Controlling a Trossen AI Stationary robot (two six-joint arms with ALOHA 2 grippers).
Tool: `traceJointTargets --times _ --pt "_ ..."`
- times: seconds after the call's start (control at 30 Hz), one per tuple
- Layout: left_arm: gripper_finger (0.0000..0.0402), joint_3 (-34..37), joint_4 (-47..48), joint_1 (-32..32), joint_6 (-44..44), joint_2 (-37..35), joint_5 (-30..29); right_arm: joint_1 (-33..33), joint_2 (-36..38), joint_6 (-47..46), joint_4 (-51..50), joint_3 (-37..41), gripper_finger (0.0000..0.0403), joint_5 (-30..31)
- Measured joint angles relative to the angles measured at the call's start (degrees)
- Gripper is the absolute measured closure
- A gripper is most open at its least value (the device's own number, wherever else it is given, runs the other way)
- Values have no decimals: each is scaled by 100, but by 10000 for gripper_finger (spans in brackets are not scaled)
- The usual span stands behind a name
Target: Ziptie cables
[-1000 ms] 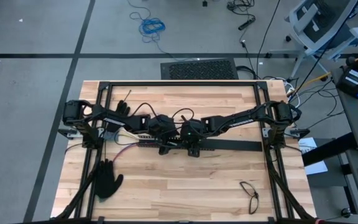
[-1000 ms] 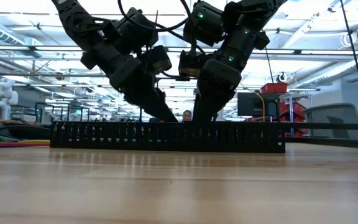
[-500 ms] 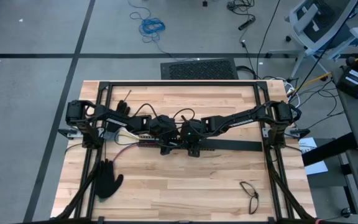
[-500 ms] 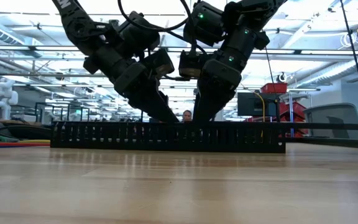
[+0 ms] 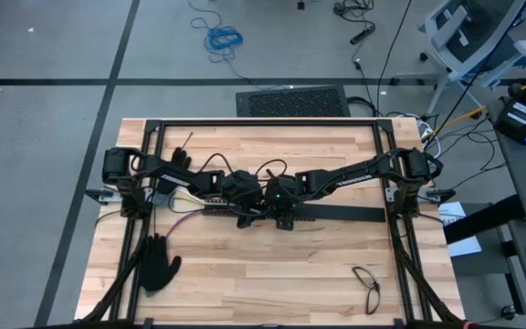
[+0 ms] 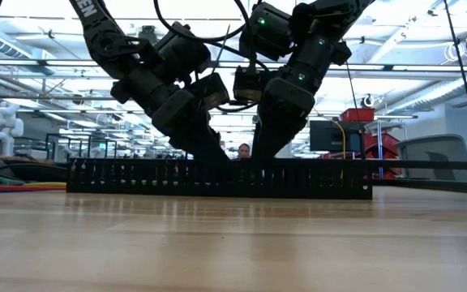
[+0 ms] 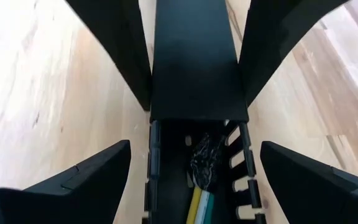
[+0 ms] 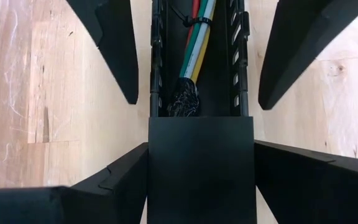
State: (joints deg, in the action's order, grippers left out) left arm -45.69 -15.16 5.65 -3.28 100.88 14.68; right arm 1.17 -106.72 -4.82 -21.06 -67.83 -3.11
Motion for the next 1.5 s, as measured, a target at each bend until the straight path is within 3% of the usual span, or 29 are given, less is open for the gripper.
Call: traceJointTargets --times 0.83,1.2,1.5 --pt "48 103 -296 252 -49 -23 12 7 0 -6 -4 -2 156 19" --pt "107 96 -110 187 18 -35 98 4 0 15 35 -2 156 14" --pt "111 98 144 215 -208 -35 195 2 0 18 46 -2 156 -4"
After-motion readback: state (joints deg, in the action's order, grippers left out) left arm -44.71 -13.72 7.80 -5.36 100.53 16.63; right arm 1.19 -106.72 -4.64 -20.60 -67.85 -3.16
